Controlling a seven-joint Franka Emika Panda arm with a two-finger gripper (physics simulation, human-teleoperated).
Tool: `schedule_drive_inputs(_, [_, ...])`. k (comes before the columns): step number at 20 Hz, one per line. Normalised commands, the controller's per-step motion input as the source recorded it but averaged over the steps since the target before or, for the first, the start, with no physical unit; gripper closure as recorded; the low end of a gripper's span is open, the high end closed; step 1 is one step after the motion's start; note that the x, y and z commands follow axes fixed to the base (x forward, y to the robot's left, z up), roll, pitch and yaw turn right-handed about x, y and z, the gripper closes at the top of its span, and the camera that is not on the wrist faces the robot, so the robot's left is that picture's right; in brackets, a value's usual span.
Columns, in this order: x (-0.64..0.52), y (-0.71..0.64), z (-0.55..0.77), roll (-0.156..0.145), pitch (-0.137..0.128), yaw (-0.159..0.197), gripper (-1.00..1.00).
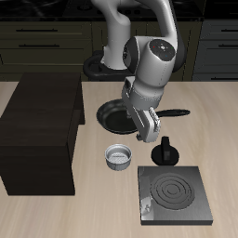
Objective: Place the ramekin on the bottom layer of the wooden shelf
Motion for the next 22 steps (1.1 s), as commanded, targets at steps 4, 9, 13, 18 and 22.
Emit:
schedule_drive_inputs(4, [-0.10,-0.02,-0.22,-0.015,0.012,-0.005,-1.00])
schedule_drive_inputs(9, [-0.16,0.01,-0.10,-0.001,-0.025,-0.003,-1.00])
schedule_drive_inputs(13, [-0.40,0.04,-0.11,-0.023,-0.065,0.006,-1.00])
schedule_drive_inputs(18, [-0.03,-0.06,-0.08,0.003,0.006,-0.014,-1.00])
schedule_drive_inputs(22, [0.02,-0.05,-0.10,-0.011,0.022,-0.015,-1.00])
